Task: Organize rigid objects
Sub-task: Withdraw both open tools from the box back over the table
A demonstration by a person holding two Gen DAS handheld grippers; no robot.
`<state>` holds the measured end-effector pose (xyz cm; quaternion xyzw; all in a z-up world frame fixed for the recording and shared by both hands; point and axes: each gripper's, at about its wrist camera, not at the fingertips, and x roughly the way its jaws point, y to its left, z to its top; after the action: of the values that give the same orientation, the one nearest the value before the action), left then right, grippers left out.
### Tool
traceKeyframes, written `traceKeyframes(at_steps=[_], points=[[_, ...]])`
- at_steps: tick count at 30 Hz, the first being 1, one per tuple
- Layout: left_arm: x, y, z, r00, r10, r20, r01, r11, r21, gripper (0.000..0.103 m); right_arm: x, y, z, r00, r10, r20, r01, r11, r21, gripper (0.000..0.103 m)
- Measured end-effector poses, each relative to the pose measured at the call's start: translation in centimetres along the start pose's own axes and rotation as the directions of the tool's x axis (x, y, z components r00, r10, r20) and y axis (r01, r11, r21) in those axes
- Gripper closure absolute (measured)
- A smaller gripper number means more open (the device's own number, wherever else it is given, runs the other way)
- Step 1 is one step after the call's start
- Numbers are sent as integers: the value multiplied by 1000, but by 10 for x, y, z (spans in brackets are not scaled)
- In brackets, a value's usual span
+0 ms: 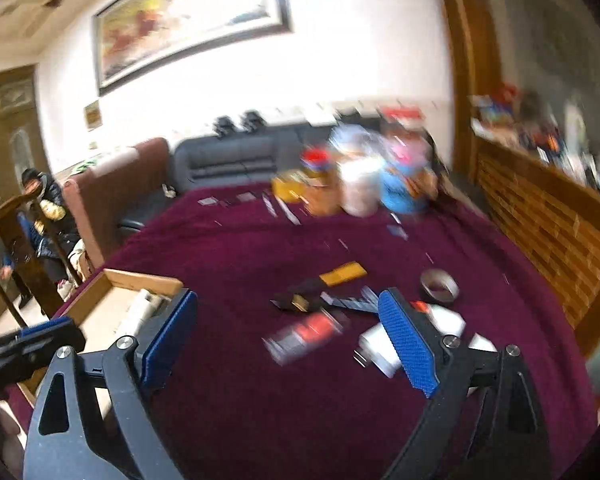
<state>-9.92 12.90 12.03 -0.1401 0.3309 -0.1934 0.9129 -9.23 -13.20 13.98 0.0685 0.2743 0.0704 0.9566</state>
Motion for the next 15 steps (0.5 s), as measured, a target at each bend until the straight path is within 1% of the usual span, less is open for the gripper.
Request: traceKeyframes(at_steps=[2,5,6,8,11,13,15], points=[[11,-17,-10,999,-7,-41,8,1000,17,45,-8,-29,-9,1000,-26,-10,27,999,37,11],[25,-35,-26,994,-2,-109,6,999,36,45,-19,-64,-21,997,-78,-4,78,995,58,11],[29,-39,-33,991,-8,-134,11,1000,28,45,-21,-74,-23,997,-81,-5,81,994,70,11],[35,-47,-41,987,-3,-159,6,1000,18,45,-25,-92,-28,997,-78,-10,79,991,108,11],[37,-51,-50,984,20,-179,-15,999,28,45,-20,-112,-36,996,-79,-44,84,987,134,11],[35,-52,-54,982,36,-184,-30,999,32,45,-14,-115,-41,994,-79,-73,88,987,132,11],[32,-50,-54,983,42,-181,-37,999,30,45,-13,-116,-44,994,-81,-78,90,988,128,11]])
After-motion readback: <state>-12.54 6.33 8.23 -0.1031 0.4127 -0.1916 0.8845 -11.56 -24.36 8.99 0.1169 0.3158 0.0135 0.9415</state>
